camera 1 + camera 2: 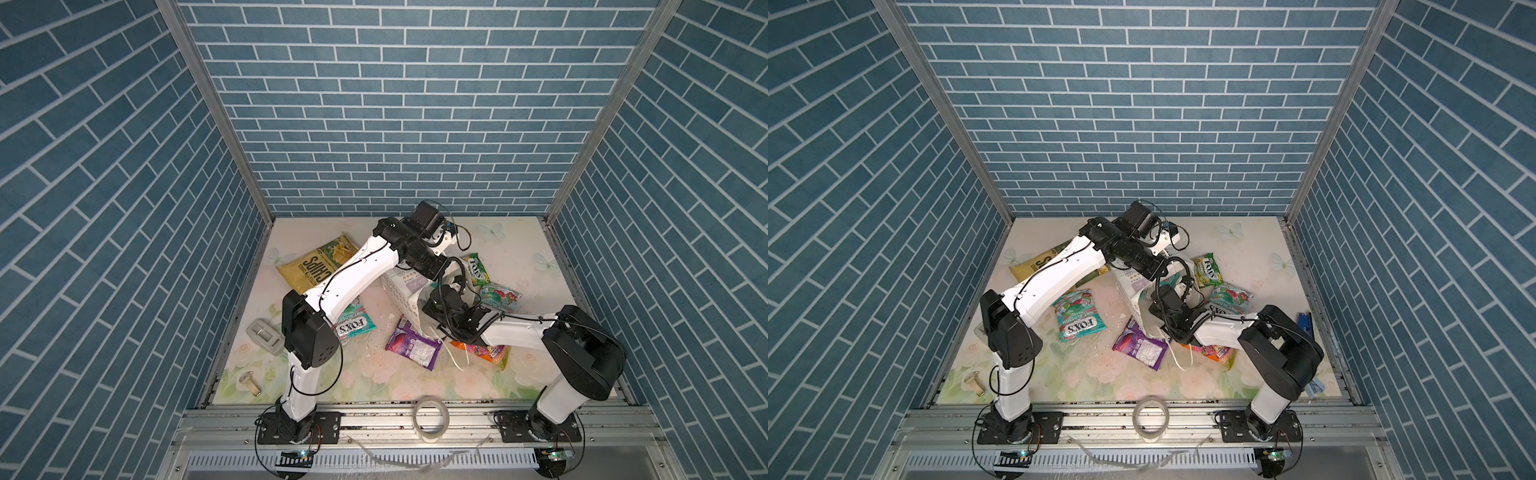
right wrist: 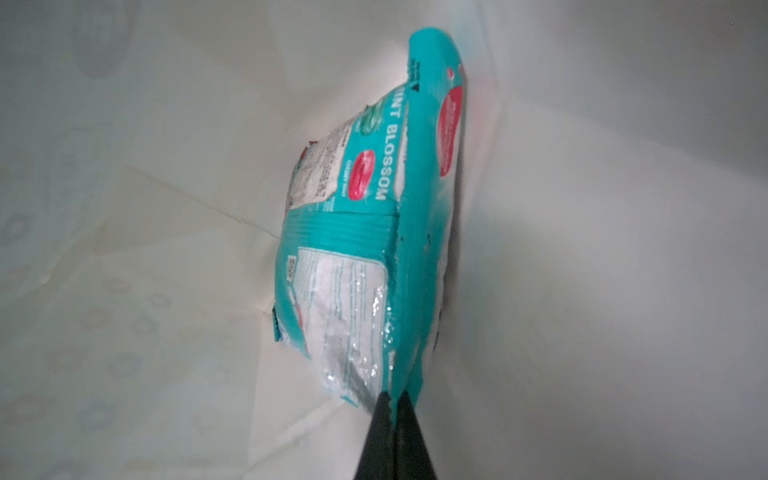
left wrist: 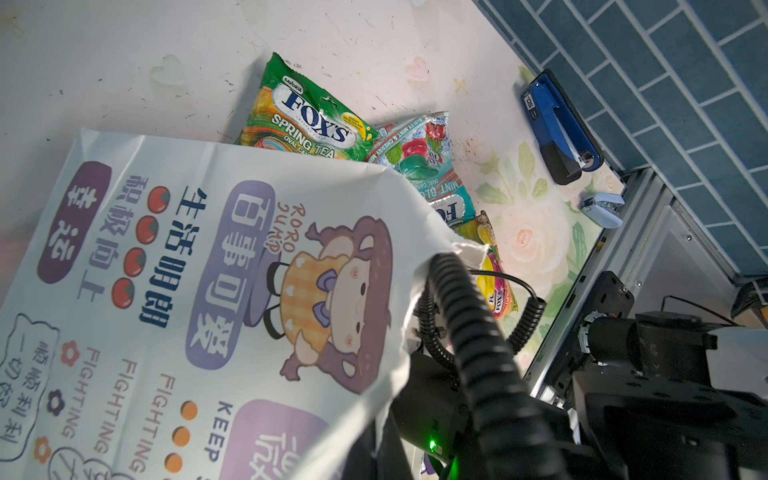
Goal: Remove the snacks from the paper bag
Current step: 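Close the right gripper on the teal packet's edge inside the bag, then lift the teal packet out with the right gripper while left holds bag rim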
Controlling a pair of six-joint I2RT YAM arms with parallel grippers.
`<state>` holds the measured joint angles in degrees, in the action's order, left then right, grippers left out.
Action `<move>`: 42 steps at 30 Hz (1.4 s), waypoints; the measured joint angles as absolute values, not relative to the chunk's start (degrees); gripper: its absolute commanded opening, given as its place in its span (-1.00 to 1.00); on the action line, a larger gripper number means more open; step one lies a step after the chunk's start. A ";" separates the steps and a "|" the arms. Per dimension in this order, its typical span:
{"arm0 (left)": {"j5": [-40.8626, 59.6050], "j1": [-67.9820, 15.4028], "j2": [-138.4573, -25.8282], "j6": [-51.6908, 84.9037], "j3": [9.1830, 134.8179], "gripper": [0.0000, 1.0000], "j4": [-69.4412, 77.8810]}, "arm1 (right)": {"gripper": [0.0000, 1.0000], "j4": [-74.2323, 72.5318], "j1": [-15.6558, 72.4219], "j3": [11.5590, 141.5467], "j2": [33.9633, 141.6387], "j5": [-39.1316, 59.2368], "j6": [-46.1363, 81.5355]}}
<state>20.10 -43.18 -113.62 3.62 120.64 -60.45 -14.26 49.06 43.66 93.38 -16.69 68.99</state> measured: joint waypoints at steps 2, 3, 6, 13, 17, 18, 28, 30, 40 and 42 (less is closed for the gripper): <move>19.77 -42.96 -114.08 3.88 121.36 -1.00 -60.64 | -1.00 -14.24 49.04 43.64 92.23 -16.47 68.97; 19.70 -42.85 -114.26 4.05 121.58 -1.00 -60.64 | -1.00 -14.22 48.99 43.64 91.70 -16.29 68.97; 19.44 -42.63 -114.45 4.40 121.69 -1.00 -60.69 | -1.00 -14.13 48.95 43.64 90.32 -16.12 68.49; 18.63 -42.35 -115.98 5.34 121.69 -1.00 -61.01 | -1.00 -13.93 48.97 43.64 86.54 -15.49 66.94; 17.96 -41.82 -116.11 5.91 121.69 -1.00 -61.04 | -1.00 -13.37 48.95 43.22 84.60 -15.38 66.22; 17.85 -41.65 -116.16 6.04 121.71 -1.00 -61.08 | -1.00 -13.10 48.95 43.16 84.16 -15.35 66.13; 17.61 -40.82 -118.45 7.18 126.06 -1.00 -63.31 | -1.00 -10.02 48.95 43.13 80.73 -14.55 64.40; 17.61 -40.73 -118.83 7.35 126.56 -1.00 -63.37 | -1.00 -8.86 48.95 43.18 79.81 -14.02 63.81; 17.39 -40.18 -120.14 8.36 129.29 -1.00 -64.93 | -1.00 -2.70 48.84 43.33 73.89 -10.33 59.83; 17.30 -40.01 -120.14 8.56 129.51 -1.00 -64.97 | -1.00 -1.45 48.84 43.33 72.31 -9.74 59.46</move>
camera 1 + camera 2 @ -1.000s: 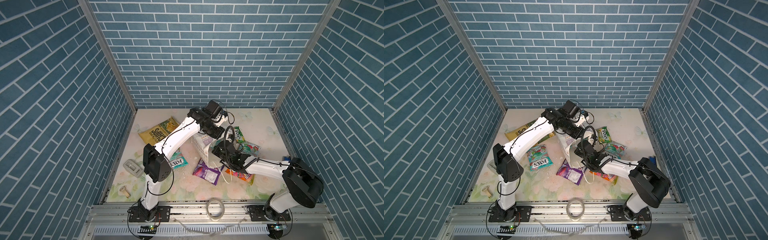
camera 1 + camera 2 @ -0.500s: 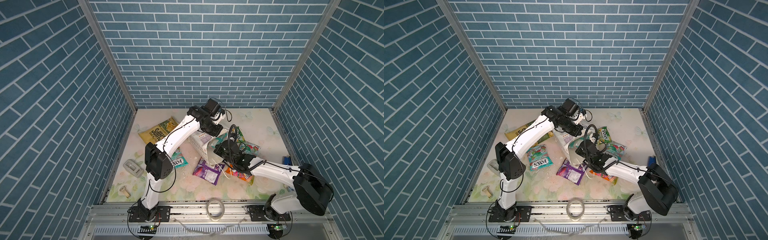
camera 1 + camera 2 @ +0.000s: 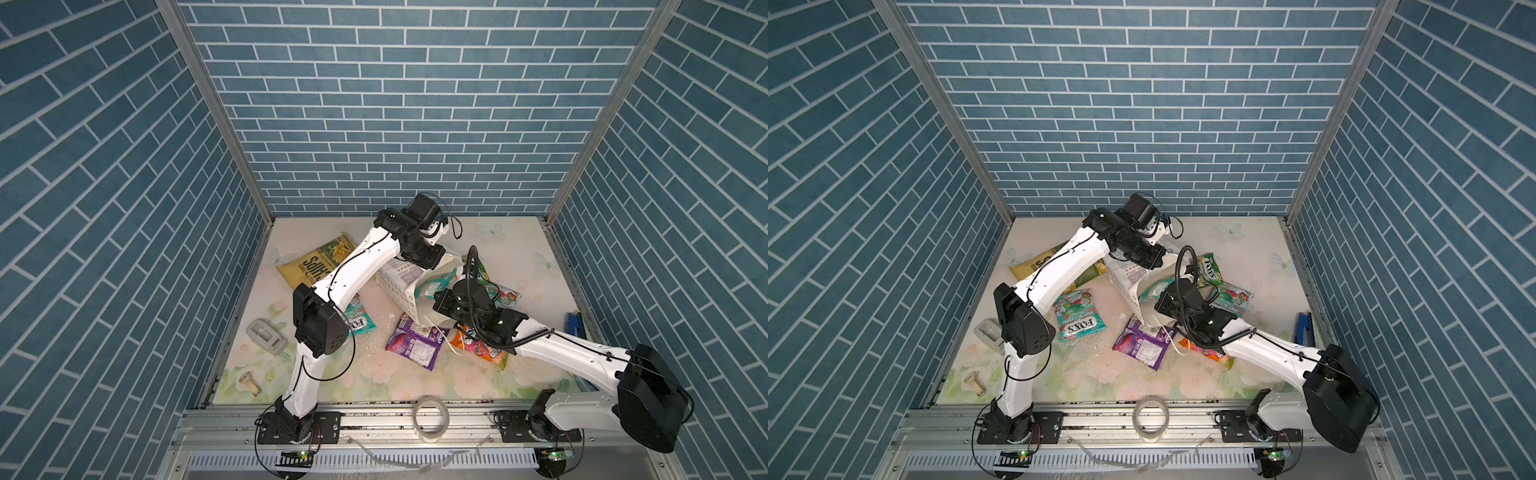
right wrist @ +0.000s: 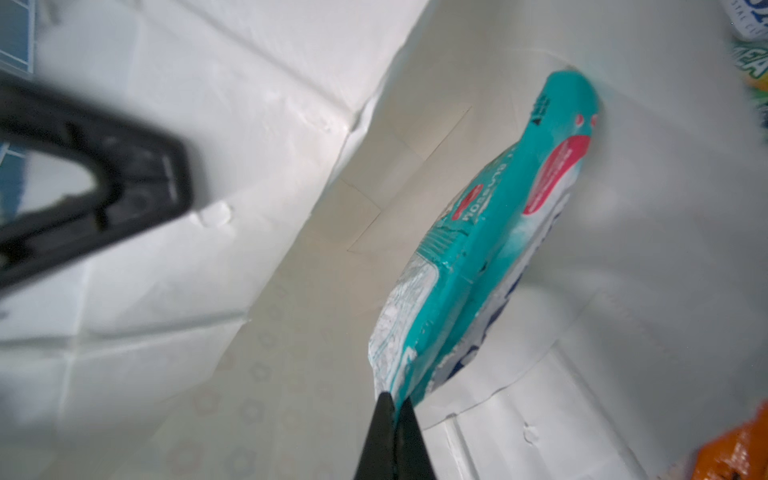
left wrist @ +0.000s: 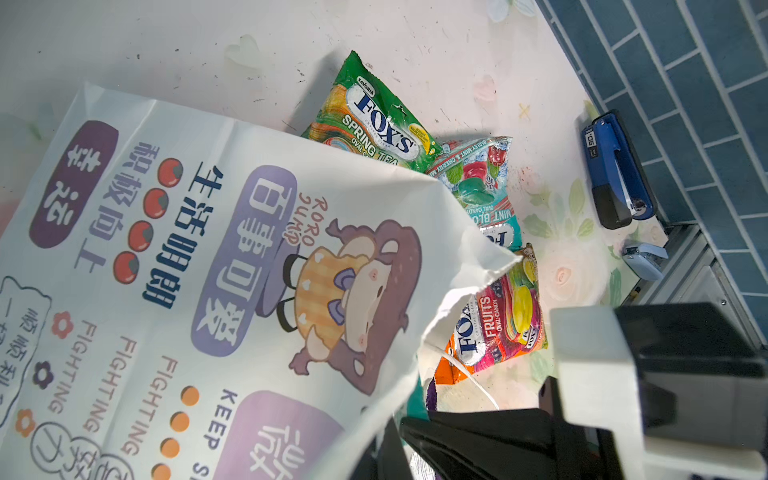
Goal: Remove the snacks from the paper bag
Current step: 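Lift the teal packet out with the right gripper while left holds bag rim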
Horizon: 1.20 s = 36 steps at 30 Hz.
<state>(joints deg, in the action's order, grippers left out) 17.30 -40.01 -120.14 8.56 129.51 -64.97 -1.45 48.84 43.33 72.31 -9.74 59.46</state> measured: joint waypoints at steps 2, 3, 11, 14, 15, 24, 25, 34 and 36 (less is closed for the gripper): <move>17.17 -39.88 -120.14 8.73 129.75 -1.00 -64.97 | -1.00 -0.58 48.84 43.33 70.41 -9.08 59.02; 17.12 -39.81 -120.20 8.84 129.93 -1.00 -65.04 | -1.00 -0.30 48.84 43.33 69.45 -8.78 58.74; 16.99 -39.38 -120.46 9.65 130.91 -1.00 -65.21 | -1.00 1.98 48.84 42.33 58.59 -4.54 51.96; 16.99 -39.24 -120.51 9.76 130.96 -1.00 -65.28 | -1.00 3.29 48.84 42.26 55.00 -2.74 49.06; 16.99 -39.22 -120.51 9.80 130.96 -1.00 -65.28 | -1.00 3.99 48.84 42.28 53.98 -2.39 48.34; 17.04 -39.00 -120.55 10.15 131.74 -1.00 -65.58 | -1.00 15.11 48.84 46.09 43.90 -3.20 43.16; 17.06 -38.96 -120.57 10.20 132.00 -1.00 -65.76 | -1.00 16.29 48.84 46.87 42.22 -4.05 42.87; 18.76 -38.02 -120.55 11.07 134.87 -1.00 -67.35 | -1.00 28.45 48.84 58.08 34.35 -15.16 38.20; 19.59 -37.60 -120.53 11.25 135.11 -1.00 -67.59 | -1.00 30.37 48.84 59.94 34.13 -17.82 37.28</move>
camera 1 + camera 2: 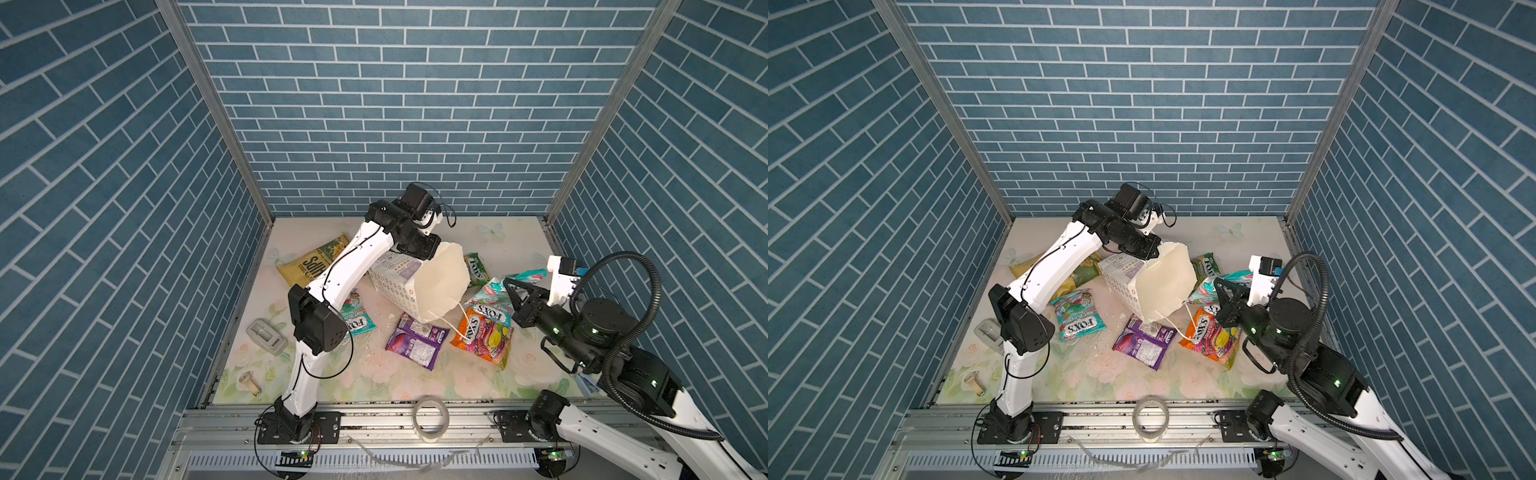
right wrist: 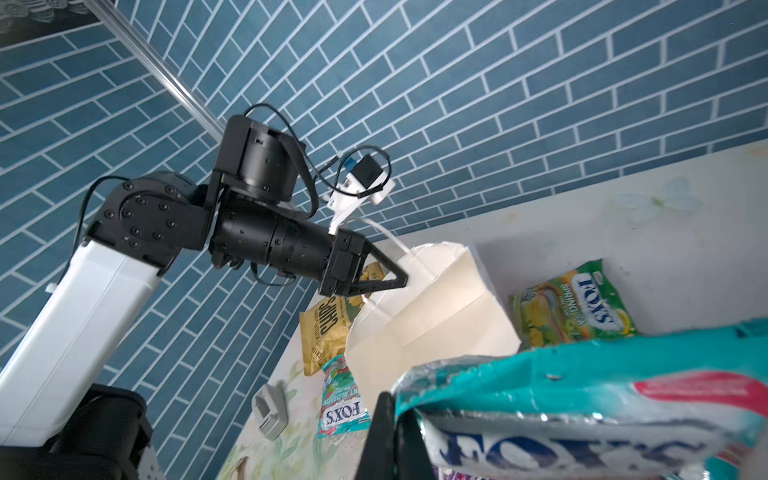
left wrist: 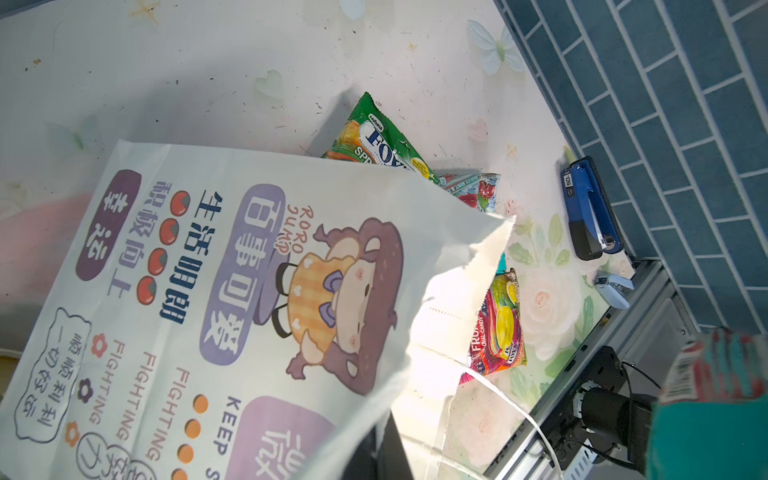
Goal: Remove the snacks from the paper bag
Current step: 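Lift the teal packet out with the right gripper while left holds bag rim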
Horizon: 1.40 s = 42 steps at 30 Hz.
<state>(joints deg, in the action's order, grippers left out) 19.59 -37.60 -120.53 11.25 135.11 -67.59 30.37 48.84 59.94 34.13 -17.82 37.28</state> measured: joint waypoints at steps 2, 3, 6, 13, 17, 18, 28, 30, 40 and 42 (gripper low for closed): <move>20.73 -37.08 -120.49 11.62 135.11 -1.00 -67.92 | -1.00 32.77 48.84 61.30 34.17 -20.71 36.64; 21.28 -36.80 -120.49 11.84 135.11 -1.00 -68.05 | -1.00 34.17 48.84 61.80 34.30 -22.20 36.42; 23.53 -35.57 -120.44 12.56 135.13 -1.00 -68.47 | -1.00 38.46 48.84 63.24 35.79 -26.13 36.14; 29.65 -32.34 -120.38 14.90 138.85 -1.00 -70.02 | -1.00 43.99 48.73 62.98 40.75 -31.14 36.25; 33.41 -30.44 -119.22 16.73 139.83 -1.00 -69.93 | -1.00 45.19 48.66 62.30 41.17 -32.03 36.86; 34.15 -29.91 -118.87 17.15 139.83 -1.00 -69.89 | -1.00 45.25 48.60 62.30 41.30 -32.08 37.04; 38.83 -23.38 -114.13 20.82 127.63 -1.00 -64.36 | -1.00 47.22 47.03 68.51 52.16 -27.90 36.95; 38.65 -22.96 -114.13 21.06 126.32 -1.00 -63.81 | -1.00 46.87 46.35 69.08 54.96 -25.96 36.38; 36.25 -21.67 -114.13 21.23 125.69 -1.00 -61.82 | -1.00 45.52 40.82 69.78 60.64 -15.14 35.00; 35.57 -20.84 -114.13 21.19 125.67 -1.00 -61.78 | -1.00 45.25 39.92 70.04 61.41 -13.19 34.44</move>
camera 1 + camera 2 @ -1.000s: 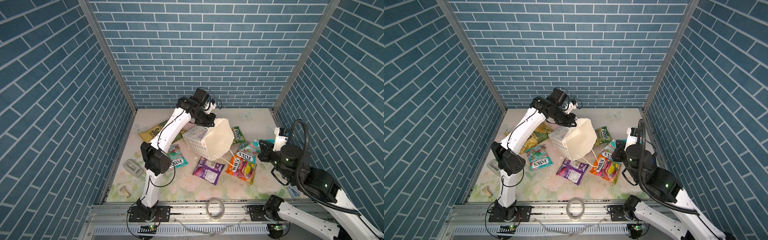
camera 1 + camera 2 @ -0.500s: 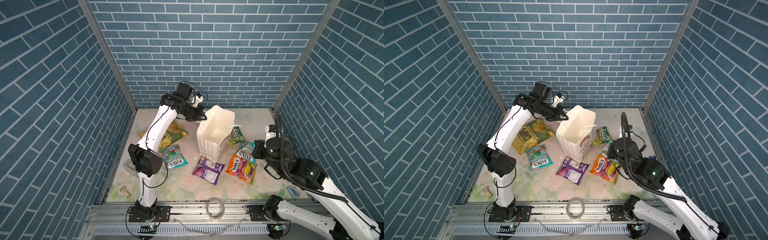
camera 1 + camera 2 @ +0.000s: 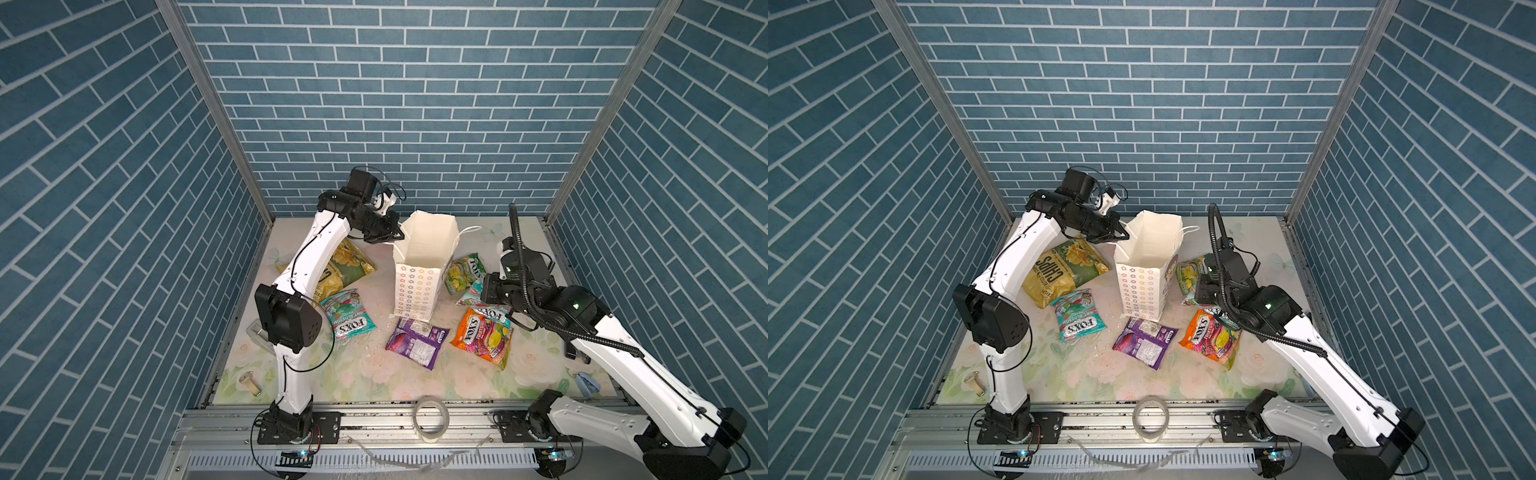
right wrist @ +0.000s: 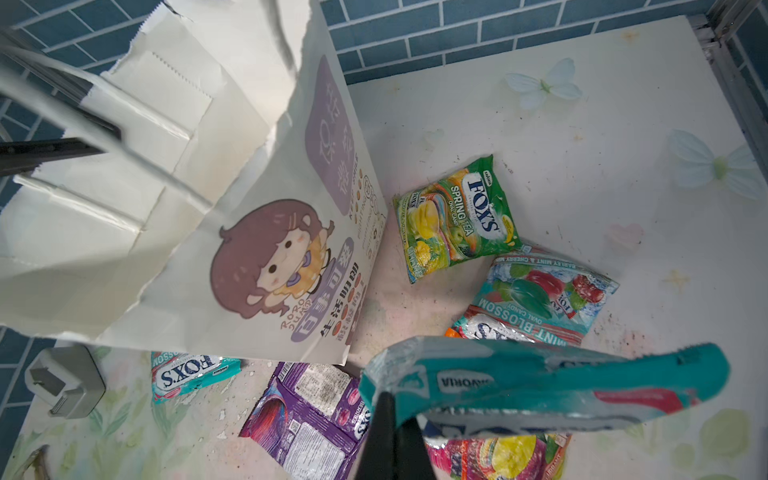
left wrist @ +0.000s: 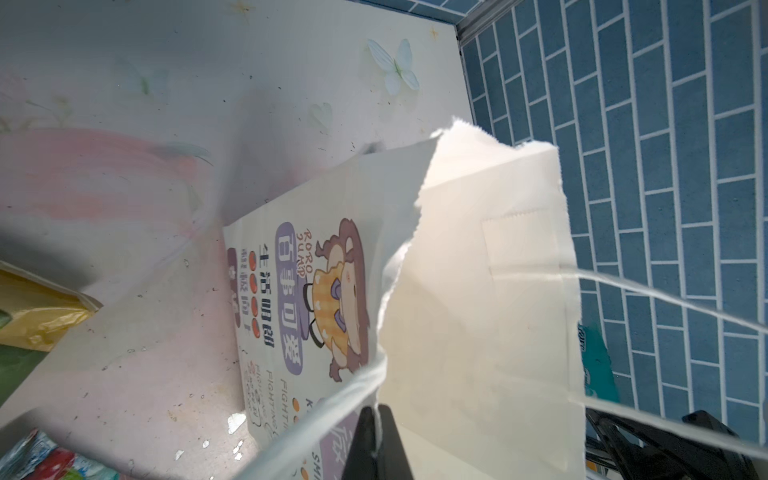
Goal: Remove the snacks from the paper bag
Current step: 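Lift the teal packet out with the right gripper while left holds bag rim, then lower the teal packet onto the table beside the bag with the right gripper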
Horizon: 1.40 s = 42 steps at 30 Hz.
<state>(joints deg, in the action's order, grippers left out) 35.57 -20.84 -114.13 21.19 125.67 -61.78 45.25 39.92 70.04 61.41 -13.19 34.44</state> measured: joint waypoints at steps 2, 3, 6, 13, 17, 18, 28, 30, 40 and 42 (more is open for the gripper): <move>35.05 -19.94 -114.10 21.19 125.12 -1.00 -61.49 | -1.00 45.25 38.89 70.65 62.61 -11.05 34.02; 34.92 -19.57 -114.10 21.19 124.84 -1.00 -61.34 | -1.00 45.10 38.48 70.91 63.20 -10.13 33.98; 34.28 -18.76 -114.13 21.15 124.01 -1.00 -60.95 | -1.00 44.95 37.47 71.92 65.36 -7.60 33.56; 32.75 -18.26 -114.24 20.80 123.94 -1.00 -60.36 | -1.00 45.41 36.01 72.47 68.88 -2.94 33.17; 32.18 -17.65 -114.56 20.71 123.94 -1.00 -60.16 | -1.00 45.43 35.81 72.47 69.58 -0.67 33.19; 32.10 -17.43 -114.74 20.58 124.03 -1.00 -60.14 | -1.00 45.43 35.81 72.47 69.73 -0.08 33.19; 31.62 -16.19 -116.42 20.12 124.60 -1.00 -59.37 | -1.00 46.04 35.59 72.47 74.11 3.73 33.23; 31.77 -16.19 -116.42 20.14 124.57 -1.00 -59.20 | -1.00 46.17 35.53 72.47 75.00 3.90 33.23; 32.18 -16.19 -116.01 20.84 122.08 -0.64 -57.10 | -1.00 46.26 34.92 72.47 82.83 7.01 33.47; 32.14 -16.19 -115.74 21.08 121.95 -0.57 -57.04 | -1.00 46.22 34.92 72.58 84.64 7.31 33.58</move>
<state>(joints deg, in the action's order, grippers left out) 32.14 -16.19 -115.74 21.08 121.95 -57.04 46.22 34.92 72.58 84.64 7.31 33.58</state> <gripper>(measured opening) 0.188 0.042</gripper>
